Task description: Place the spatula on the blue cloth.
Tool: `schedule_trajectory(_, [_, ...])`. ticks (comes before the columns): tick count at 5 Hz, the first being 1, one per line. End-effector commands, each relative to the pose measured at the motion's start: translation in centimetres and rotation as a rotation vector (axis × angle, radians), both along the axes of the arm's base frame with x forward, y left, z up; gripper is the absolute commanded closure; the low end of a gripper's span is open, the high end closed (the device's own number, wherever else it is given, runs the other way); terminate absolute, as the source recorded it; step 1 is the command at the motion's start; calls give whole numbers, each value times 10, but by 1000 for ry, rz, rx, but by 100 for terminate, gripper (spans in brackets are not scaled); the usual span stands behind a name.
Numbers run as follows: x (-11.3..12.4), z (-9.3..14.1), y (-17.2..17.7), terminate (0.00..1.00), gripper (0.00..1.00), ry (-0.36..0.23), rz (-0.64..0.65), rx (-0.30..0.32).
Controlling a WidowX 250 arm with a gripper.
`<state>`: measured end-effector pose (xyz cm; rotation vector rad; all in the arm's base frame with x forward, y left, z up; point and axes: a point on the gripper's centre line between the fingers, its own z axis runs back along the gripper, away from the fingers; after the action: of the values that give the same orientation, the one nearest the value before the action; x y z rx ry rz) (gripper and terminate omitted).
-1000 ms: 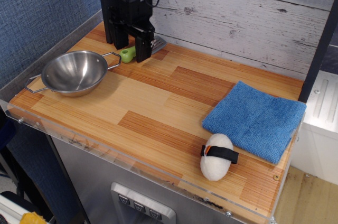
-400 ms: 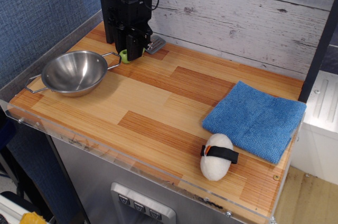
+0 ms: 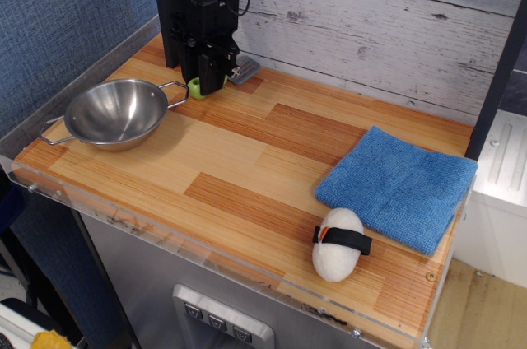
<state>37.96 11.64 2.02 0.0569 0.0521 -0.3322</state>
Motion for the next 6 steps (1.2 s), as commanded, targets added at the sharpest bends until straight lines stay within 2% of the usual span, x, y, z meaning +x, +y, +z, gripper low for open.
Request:
schedule_trajectory(1, [19,63,-14,0,100,-151,-35,16])
schedule_trajectory(4, [3,113,-35,0,100,-245,-76,-10])
schedule_trajectory(6, [-23,125,-70,0,100,-262,-220,-50])
